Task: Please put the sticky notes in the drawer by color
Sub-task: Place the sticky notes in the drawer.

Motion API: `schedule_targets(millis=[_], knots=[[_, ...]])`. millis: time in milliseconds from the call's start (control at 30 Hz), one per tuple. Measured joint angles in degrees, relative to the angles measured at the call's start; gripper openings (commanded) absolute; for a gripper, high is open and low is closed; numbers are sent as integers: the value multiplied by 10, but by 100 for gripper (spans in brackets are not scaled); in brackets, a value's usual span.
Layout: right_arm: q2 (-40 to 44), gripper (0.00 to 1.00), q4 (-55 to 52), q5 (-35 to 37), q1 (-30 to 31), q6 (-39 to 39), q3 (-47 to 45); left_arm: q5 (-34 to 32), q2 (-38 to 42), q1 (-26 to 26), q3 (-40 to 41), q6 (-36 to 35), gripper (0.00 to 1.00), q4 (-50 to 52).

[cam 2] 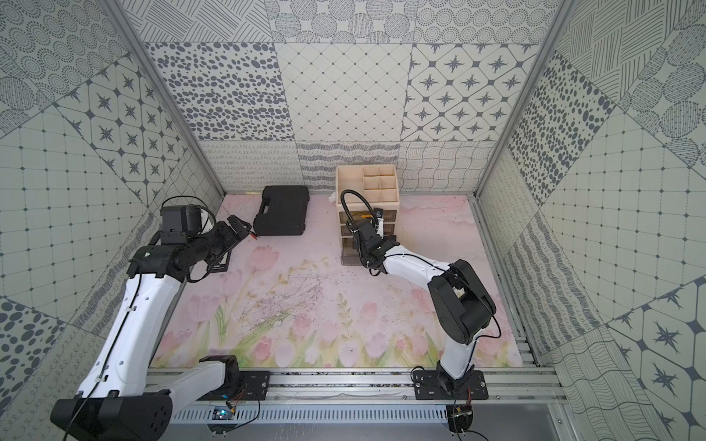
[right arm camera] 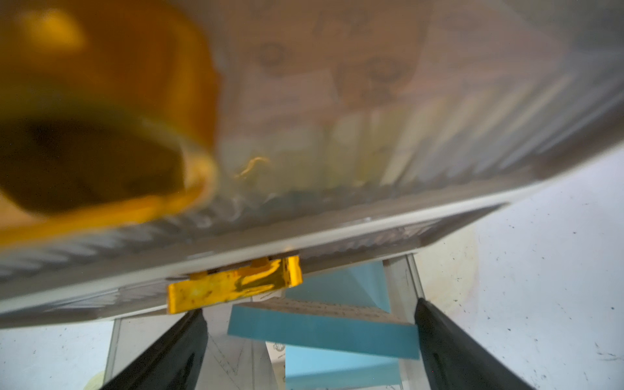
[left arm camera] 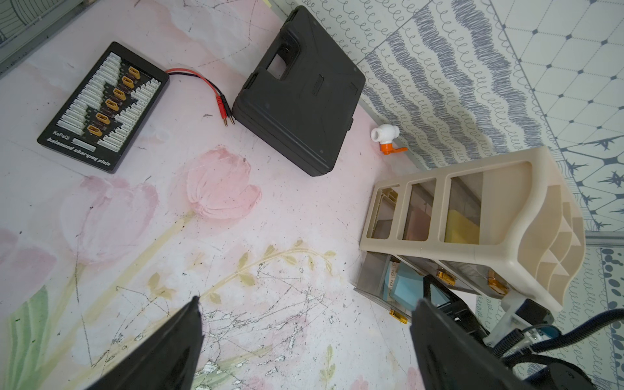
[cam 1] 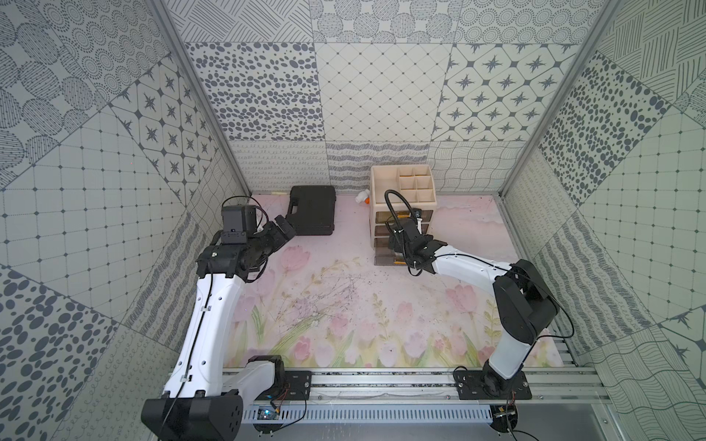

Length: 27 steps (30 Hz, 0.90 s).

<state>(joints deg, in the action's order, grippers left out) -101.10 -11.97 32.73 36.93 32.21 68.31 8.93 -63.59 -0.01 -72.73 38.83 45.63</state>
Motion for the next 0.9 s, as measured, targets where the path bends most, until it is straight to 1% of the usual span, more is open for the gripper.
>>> schedule_targets(millis=[200,267,367,433,467,533,567,667,733,800,867,900], knots=[[49,99,-17,-18,-10,-13,-6,-5,-1,-3,0,1,99,0],[73,98,-9,-40,-26,-14,-13,-7,-1,-3,0,1,99,0],[91,95,16,-102,-67,-13,-26,-8,-1,-4,0,1,99,0],[89,91,31,-147,-93,-8,-34,-8,-1,-4,0,1,99,0],[88,88,37,-158,-101,-6,-37,-8,-1,-4,0,1,99,0],[88,80,52,-179,-113,2,-42,-9,-1,-4,0,1,99,0],[88,79,57,-185,-116,5,-45,-9,-1,-4,0,1,99,0],[90,78,69,-193,-119,7,-52,-10,-1,-4,0,1,98,0],[97,75,73,-193,-119,7,-62,-10,-1,-4,0,1,98,0],[111,69,68,-195,-119,7,-80,-10,-1,-4,0,1,98,0],[125,60,56,-193,-119,8,-100,-10,-1,-4,3,2,97,0],[130,57,50,-191,-119,9,-109,-10,-1,-5,4,2,97,-1]])
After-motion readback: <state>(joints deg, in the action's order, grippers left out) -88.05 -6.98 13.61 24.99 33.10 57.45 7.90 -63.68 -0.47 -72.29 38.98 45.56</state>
